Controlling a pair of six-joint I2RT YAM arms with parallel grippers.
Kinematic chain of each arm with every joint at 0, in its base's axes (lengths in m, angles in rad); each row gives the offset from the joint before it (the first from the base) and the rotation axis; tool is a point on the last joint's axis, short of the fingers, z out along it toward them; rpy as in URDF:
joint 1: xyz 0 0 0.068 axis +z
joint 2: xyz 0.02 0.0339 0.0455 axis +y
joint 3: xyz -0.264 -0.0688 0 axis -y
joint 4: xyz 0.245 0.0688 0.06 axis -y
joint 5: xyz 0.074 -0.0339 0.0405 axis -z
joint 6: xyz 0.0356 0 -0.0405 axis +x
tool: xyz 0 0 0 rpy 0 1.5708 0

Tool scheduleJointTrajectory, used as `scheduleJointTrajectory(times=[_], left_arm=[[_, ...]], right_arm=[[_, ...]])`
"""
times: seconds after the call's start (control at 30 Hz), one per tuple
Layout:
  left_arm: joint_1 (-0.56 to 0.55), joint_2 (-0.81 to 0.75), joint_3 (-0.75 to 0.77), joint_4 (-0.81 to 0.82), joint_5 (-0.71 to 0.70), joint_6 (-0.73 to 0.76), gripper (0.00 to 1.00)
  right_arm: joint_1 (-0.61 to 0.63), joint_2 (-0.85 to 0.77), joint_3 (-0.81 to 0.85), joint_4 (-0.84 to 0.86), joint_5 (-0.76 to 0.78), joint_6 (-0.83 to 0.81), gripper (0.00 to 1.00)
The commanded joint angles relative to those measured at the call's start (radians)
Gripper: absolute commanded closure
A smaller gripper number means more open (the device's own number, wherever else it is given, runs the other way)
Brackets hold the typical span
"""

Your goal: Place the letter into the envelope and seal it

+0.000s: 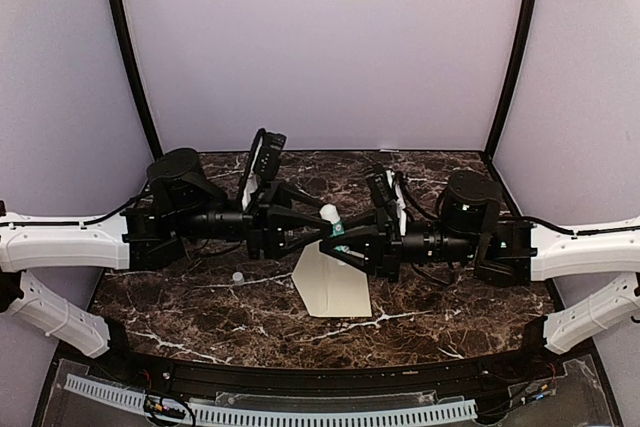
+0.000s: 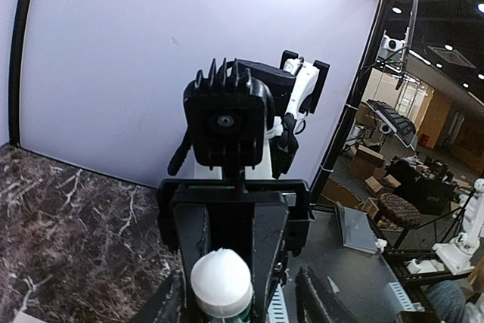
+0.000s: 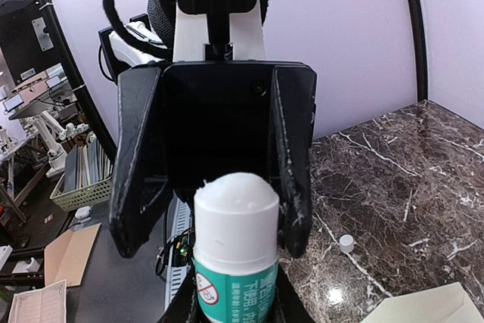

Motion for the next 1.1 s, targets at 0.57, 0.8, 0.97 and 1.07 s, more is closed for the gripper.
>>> scheduleJointTrajectory(times=[0.57,0.8,0.97,1.07], left_arm=[[-0.062,0.038,0.159,-0.184,-0.097,0.070,1.00],[-0.063,0.037,0.187,-0.219,-0.031,0.111,1.00],[-0.063,0.051,0.192,-0.217,-0.016,0.115,1.00],[-0.062,0.053,0.190,-0.212,-0.016,0.113,1.00]], right_arm=[[-0.004,-0.116,-0.120,0.049,0.033,0.005,0.37],[-0.004,-0.103,-0.124,0.060,-0.054,0.013,0.43],[-0.004,-0.078,-0.101,0.067,-0.055,0.018,0.62],[-0.004,-0.068,-0.091,0.067,-0.047,0.018,0.77]])
